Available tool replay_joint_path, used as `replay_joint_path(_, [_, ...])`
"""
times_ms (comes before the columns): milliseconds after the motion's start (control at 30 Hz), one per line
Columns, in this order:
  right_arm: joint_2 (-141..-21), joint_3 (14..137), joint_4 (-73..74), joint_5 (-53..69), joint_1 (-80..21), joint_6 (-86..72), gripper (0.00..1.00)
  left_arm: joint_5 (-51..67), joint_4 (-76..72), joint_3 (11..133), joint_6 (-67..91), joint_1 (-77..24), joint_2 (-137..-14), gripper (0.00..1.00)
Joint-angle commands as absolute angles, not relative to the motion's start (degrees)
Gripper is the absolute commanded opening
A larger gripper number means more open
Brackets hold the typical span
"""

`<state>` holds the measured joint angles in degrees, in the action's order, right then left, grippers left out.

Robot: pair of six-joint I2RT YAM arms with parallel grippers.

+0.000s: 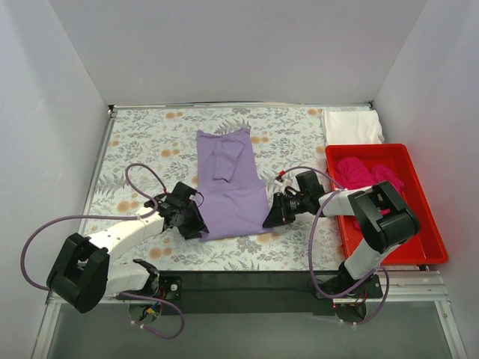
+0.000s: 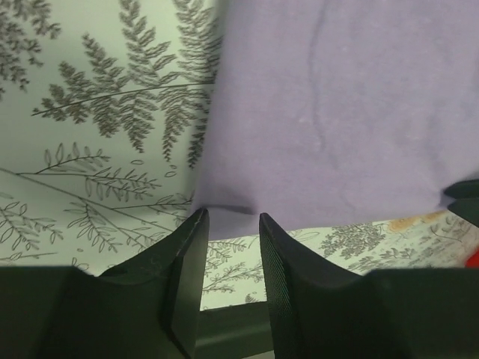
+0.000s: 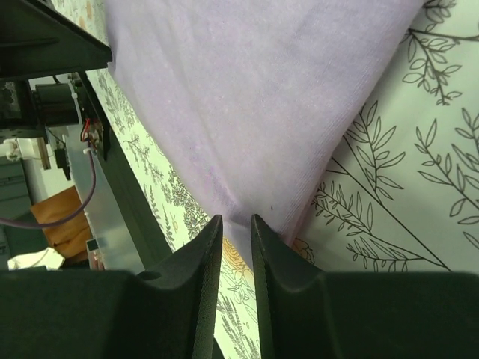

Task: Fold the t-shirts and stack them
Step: Fold the tshirt

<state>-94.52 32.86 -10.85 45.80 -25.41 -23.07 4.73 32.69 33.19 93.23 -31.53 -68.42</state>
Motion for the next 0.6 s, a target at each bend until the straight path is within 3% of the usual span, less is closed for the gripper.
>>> replay_joint_path(0, [-95.9,33.1,-8.1,42.1,-24.7,-18.5,0.25,2.2,34.8,34.6,95.7,-31.7,-68.0,0.33])
replay_joint_path(167, [-87.2,36.5,3.8,34.9,-24.9,-18.4,0.27,-4.2,43.5,40.1,97.6,-31.8,-63.6,0.55])
replay_joint_path(367, [-81.0,41.9,20.1,20.9,-26.3,-18.0,0.46,-4.7,47.6,41.3,99.0,-32.6,-66.4,0.74])
replay_joint_path(567, [-80.2,44.6,26.3,10.1,-30.0,-19.9,0.51,-6.4,46.2,42.7,99.4,-35.0,-71.1,0.76])
